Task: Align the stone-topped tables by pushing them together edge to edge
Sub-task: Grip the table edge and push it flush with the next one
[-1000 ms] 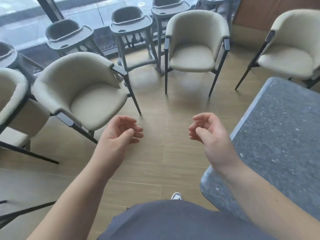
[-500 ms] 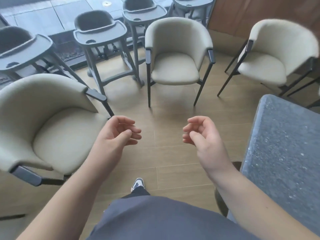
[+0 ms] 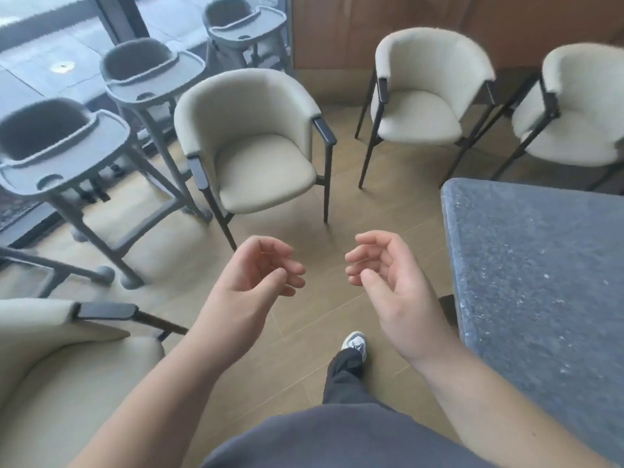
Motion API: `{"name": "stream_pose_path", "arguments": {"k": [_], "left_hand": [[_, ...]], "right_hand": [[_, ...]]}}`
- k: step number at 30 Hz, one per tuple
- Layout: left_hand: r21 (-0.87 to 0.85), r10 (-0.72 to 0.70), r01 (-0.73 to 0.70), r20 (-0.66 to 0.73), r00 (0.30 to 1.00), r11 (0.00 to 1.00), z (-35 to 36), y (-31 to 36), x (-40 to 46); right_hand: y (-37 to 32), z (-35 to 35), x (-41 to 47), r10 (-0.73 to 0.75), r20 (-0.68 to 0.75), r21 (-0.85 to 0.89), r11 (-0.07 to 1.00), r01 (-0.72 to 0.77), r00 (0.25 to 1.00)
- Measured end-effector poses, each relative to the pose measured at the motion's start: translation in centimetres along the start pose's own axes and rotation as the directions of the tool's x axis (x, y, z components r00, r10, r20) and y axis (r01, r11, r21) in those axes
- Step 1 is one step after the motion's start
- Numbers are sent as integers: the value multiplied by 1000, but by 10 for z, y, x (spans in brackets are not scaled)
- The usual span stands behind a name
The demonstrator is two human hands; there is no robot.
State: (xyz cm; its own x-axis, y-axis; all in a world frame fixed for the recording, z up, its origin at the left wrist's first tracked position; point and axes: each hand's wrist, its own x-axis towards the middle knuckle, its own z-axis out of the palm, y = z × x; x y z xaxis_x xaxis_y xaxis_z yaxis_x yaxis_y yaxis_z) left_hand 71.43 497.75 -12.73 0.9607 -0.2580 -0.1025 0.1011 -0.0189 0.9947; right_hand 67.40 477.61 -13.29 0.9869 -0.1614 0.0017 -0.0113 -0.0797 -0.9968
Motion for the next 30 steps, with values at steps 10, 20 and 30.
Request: {"name": "stream_pose_path", "arguments": {"k": [10, 20, 30], "left_hand": [[59, 10, -23, 219, 976, 998, 120, 21, 202], [15, -15, 11, 324, 946, 1000, 188, 25, 335], [-5, -30, 34, 374, 927, 999, 177, 18, 524]], "right_hand": [[18, -140, 127, 35, -268, 86, 996, -13, 963], [21, -210, 236, 77, -378, 74, 996, -53, 923], [45, -210, 394, 185, -445, 62, 982, -176, 876]]}}
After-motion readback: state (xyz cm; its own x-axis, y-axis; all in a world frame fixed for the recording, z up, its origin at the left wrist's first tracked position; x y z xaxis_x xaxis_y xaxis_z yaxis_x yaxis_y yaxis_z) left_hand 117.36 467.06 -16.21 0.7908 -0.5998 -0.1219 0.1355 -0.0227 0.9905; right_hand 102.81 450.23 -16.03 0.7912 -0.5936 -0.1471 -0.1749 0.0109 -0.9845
